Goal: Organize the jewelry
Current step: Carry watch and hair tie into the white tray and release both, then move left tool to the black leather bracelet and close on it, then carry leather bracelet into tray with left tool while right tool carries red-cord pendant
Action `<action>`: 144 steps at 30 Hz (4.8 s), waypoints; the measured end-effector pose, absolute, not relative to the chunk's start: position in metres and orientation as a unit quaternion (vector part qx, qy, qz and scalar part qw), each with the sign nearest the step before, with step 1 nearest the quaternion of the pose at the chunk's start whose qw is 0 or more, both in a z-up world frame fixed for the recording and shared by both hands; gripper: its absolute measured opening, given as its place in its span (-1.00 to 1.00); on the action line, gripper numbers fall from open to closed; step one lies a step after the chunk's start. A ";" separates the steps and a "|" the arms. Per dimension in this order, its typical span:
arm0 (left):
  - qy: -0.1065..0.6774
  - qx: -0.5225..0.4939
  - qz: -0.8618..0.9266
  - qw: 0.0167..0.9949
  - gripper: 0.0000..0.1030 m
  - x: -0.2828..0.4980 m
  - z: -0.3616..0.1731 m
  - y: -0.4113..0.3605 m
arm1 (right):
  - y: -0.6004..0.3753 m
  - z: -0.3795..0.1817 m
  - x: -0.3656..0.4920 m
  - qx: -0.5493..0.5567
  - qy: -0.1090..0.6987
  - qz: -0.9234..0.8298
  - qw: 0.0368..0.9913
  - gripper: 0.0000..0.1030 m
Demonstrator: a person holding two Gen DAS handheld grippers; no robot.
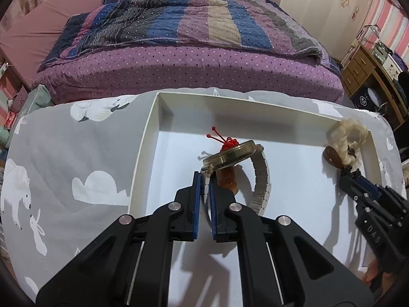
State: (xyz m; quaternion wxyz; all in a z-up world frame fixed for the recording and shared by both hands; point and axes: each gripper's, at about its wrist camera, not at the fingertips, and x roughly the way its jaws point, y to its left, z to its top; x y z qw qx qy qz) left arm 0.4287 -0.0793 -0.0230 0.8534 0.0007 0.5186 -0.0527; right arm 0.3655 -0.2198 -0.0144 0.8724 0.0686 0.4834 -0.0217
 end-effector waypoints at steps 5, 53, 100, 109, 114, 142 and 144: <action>0.522 0.000 -0.047 0.852 -0.85 0.429 -0.026 -0.078 | -0.218 -0.019 0.371 0.058 0.496 -0.023 0.866 -0.49; 0.366 0.007 0.091 0.926 0.94 0.133 0.033 0.049 | -0.325 0.054 0.082 0.030 0.302 -0.139 0.943 0.89; 0.480 -0.029 0.058 0.875 0.93 0.170 -0.032 0.080 | -0.185 0.018 0.131 0.002 0.411 0.022 0.911 0.89; 0.500 -0.035 0.030 0.865 0.54 0.177 -0.045 0.084 | -0.087 0.010 0.154 -0.076 0.446 0.091 0.887 0.87; 0.496 -0.027 0.028 0.867 0.38 0.180 -0.044 0.085 | -0.069 0.002 0.167 -0.102 0.473 0.107 0.869 0.46; 0.453 -0.052 -0.014 0.890 -0.92 0.178 -0.003 0.060 | -0.102 0.027 0.180 -0.070 0.462 0.124 0.875 -0.93; 0.448 -0.042 -0.020 0.893 -0.92 0.186 0.010 0.047 | -0.113 0.039 0.185 -0.058 0.451 0.118 0.883 -0.93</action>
